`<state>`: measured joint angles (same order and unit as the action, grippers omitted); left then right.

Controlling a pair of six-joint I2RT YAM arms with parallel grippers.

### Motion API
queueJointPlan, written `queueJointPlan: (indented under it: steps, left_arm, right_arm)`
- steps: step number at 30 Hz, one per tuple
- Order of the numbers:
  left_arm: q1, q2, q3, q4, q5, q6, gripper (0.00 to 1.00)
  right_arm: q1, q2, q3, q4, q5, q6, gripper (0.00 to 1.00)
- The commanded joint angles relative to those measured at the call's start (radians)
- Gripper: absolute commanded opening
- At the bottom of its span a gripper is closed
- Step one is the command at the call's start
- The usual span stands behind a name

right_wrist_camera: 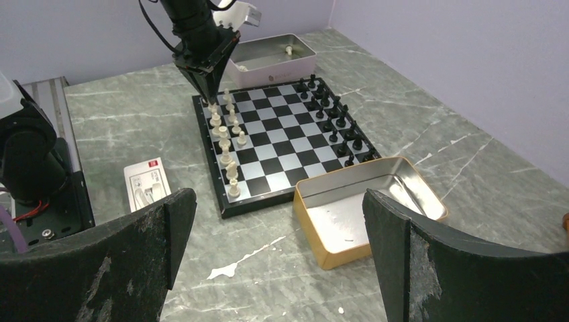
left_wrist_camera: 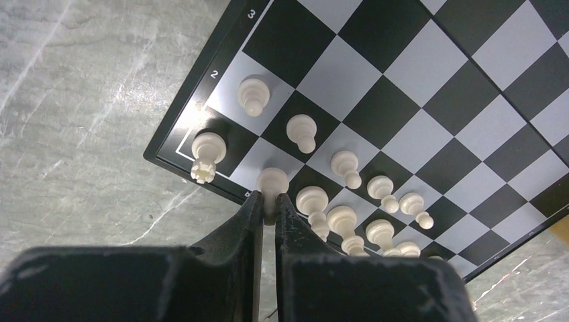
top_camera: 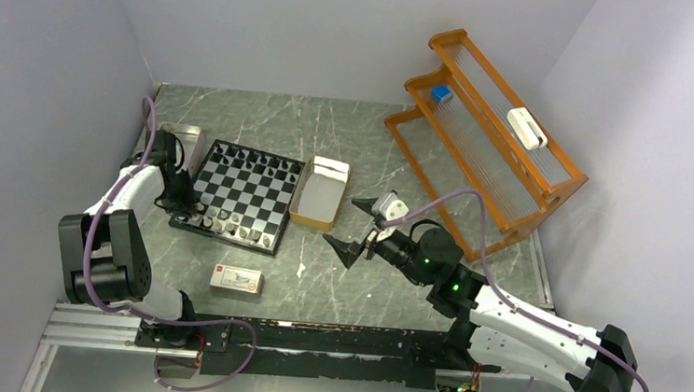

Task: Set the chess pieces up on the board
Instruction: Place the chess piece on the chessboard.

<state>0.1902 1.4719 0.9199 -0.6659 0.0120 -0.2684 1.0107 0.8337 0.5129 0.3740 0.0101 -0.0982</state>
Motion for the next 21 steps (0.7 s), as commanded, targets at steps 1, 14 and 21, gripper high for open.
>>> queueJointPlan:
  steps: [1,14,21]
  left_arm:
    - [0.006,0.004,-0.011,0.034,-0.010,0.007,0.11]
    - [0.007,0.025,-0.016,0.042,-0.044,0.008,0.12]
    - [0.006,0.027,-0.008,0.037,-0.042,0.022,0.20]
  right_arm:
    - [-0.003,-0.022,-0.007,0.008,-0.006,0.007,1.00]
    - [-0.003,-0.030,-0.005,-0.007,-0.002,-0.002,1.00]
    - [-0.003,-0.031,-0.013,-0.005,0.004,-0.004,1.00]
